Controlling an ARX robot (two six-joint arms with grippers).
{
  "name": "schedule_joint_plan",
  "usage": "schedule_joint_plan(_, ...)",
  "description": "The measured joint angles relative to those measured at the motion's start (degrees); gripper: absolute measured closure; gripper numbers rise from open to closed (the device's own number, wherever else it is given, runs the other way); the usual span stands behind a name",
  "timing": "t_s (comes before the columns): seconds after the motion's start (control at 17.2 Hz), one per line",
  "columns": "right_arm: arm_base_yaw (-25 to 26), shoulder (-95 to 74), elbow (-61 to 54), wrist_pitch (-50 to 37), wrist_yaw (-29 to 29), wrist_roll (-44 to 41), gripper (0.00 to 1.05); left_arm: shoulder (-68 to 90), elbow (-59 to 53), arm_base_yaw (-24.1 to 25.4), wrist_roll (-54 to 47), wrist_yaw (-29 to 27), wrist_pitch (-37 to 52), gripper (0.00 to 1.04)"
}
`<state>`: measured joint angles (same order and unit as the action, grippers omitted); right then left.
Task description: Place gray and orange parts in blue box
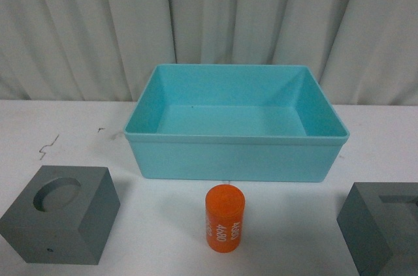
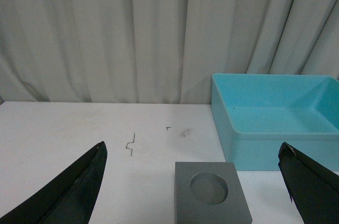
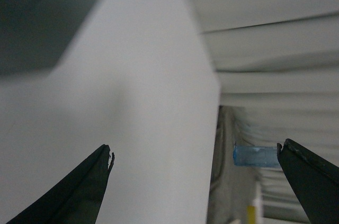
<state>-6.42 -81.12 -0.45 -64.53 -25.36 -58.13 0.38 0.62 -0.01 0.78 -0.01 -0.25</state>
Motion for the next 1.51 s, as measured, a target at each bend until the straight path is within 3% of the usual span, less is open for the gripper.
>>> schedule_joint_plan(0.06,-0.5,-18.1,0.0,-5.3,-2.2,-10.7,0.06,0.0,0.0,0.0,0.0,0.0,0.0,0.07)
schedule_joint_plan(0.12,-1.8,-38.9,-0.1,-10.8,-8.5,-20.5,0.07,0.0,0.0,0.0,0.0,0.0,0.0,0.07)
schedule_joint_plan(0.17,-2.9,-55.5,0.5,-10.7,-10.6,-30.6,0.07,0.0,0.0,0.0,0.0,-0.2,0.0,0.07)
schedule_joint_plan(0.23,-4.5,-68.6,2.8,-17.2,-20.1,-33.4,0.06,0.0,0.0,0.0,-0.1,0.2,0.0,0.07)
schedule_joint_plan(0.29,-3.2,-63.1,3.2,-6.4,-23.0,-35.2,0.06,0.0,0.0,0.0,-0.1,0.1,0.2,0.07)
schedule_joint_plan(0.35,-3.4,-61.0,4.3,0.0,-19.8,-38.4,0.07,0.0,0.0,0.0,-0.2,-0.1,0.0,0.07)
schedule_joint_plan(0.41,-4.0,-64.0,4.6,-4.0,-21.3,-40.1,0.07,0.0,0.0,-0.1,-0.3,0.0,0.1,0.07)
schedule_joint_plan(0.52,-4.3,-59.5,4.4,1.9,-23.4,-41.1,0.07,0.0,0.0,0.0,-0.5,0.0,0.2,0.07)
schedule_joint_plan(0.58,-4.9,-67.3,4.6,-8.1,-28.2,-40.8,0.07,0.0,0.0,0.0,-0.8,0.0,0.0,0.07)
schedule_joint_plan(0.64,-2.5,-55.3,5.1,8.3,-22.1,-41.5,0.07,0.0,0.0,-0.1,-0.7,-0.1,0.2,0.07)
schedule_joint_plan(0.7,-4.3,-53.7,1.3,-3.6,-28.7,-41.0,0.07,0.0,0.0,0.1,-0.8,0.0,-0.1,0.07)
schedule_joint_plan(0.75,-1.2,-63.6,3.1,-9.6,-19.5,-34.1,0.13,0.0,0.0,0.0,-0.8,0.1,0.2,0.07)
schedule_joint_plan(0.81,5.9,-63.7,1.9,-11.6,1.5,-13.0,0.29,0.0,0.0,0.1,-0.8,0.0,-0.2,0.07)
schedule_joint_plan(0.87,7.1,-62.4,1.4,-11.7,12.2,5.0,0.4,0.0,0.0,0.1,-0.8,-0.2,0.2,0.07)
schedule_joint_plan(0.93,6.9,-62.5,1.4,-11.9,18.3,19.1,0.51,0.0,0.0,0.0,-0.8,0.0,-0.1,0.07)
schedule_joint_plan(1.05,6.8,-62.5,1.4,-12.2,22.3,42.2,0.73,0.0,0.0,0.0,-0.8,0.0,0.0,0.07)
schedule_joint_plan(1.34,6.8,-62.5,1.4,-12.2,22.6,55.3,1.03,0.0,0.0,0.0,-0.8,0.0,0.0,0.07)
schedule_joint_plan(1.51,6.8,-62.5,1.4,-12.2,22.6,57.0,1.03,0.0,0.0,0.0,-0.8,0.0,0.0,0.07)
